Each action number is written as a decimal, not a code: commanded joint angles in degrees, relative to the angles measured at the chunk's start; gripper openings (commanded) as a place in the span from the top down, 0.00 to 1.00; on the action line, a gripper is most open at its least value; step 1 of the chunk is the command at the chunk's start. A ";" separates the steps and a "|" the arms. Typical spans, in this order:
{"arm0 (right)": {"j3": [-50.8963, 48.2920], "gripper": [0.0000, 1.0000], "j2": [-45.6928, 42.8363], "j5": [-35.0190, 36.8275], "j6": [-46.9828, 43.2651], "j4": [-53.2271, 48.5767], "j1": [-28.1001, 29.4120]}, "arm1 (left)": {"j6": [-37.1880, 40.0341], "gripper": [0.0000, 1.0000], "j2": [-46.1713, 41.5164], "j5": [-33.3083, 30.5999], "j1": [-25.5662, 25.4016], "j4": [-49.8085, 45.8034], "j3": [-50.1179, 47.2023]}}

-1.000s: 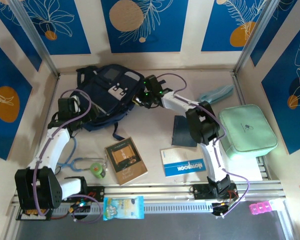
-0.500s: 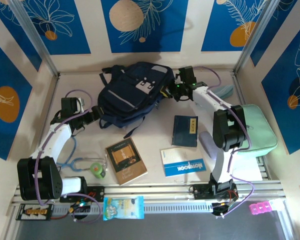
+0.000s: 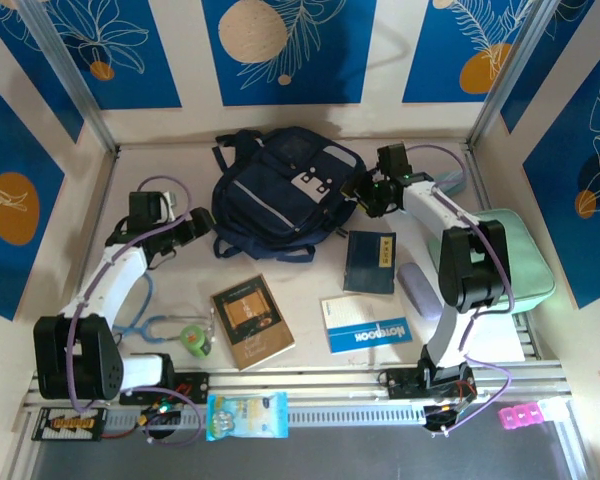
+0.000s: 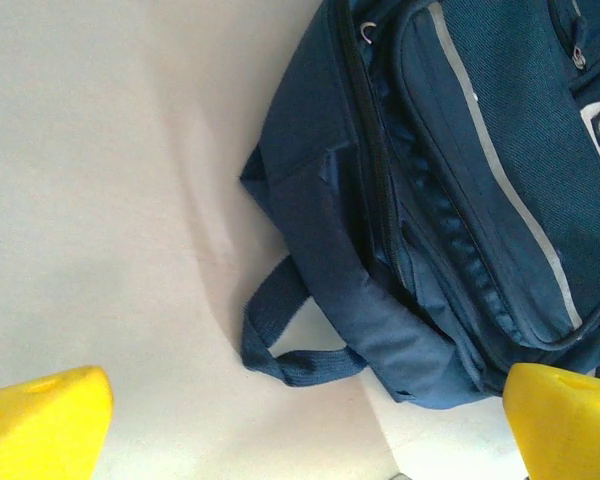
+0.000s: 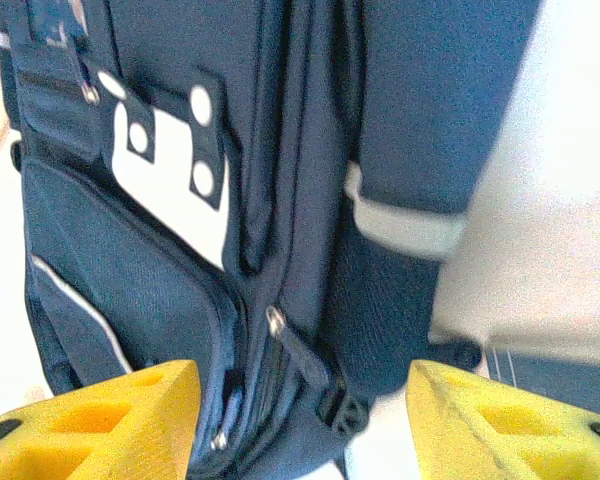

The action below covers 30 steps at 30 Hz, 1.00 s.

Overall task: Pack the student bag
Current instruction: Move the student bag to the top-center of the table, then unzip the student bag at the top-center of the table.

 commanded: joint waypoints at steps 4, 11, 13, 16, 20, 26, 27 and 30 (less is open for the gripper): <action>-7.86 0.42 -2.86 -2.87 5.82 5.15 2.75 | -12.00 0.00 0.59 -0.92 -10.99 5.05 -2.95; -5.89 0.44 2.85 -3.15 6.13 6.07 2.47 | -21.86 0.03 6.26 -1.26 -21.68 15.37 -3.51; -5.14 0.45 3.74 -1.67 5.56 6.04 2.11 | -22.16 0.03 7.50 -2.50 -23.05 15.81 -3.01; -3.72 0.48 5.47 0.81 3.63 5.60 1.54 | -22.15 0.04 8.92 -2.65 -24.17 16.39 -2.27; -1.90 0.54 8.90 -0.66 1.46 6.22 1.13 | -21.03 0.04 9.48 -3.26 -25.30 15.46 -0.90; -1.17 0.65 11.51 -5.34 0.37 10.23 0.93 | -19.19 0.15 8.93 -9.45 -28.81 9.00 2.27; -0.98 0.69 11.78 -5.68 0.14 10.39 0.90 | -19.07 0.15 8.94 -10.40 -29.68 8.12 2.71; -1.02 0.84 11.62 -6.14 -0.21 10.43 0.86 | -19.13 0.18 9.55 -12.60 -32.84 6.21 3.93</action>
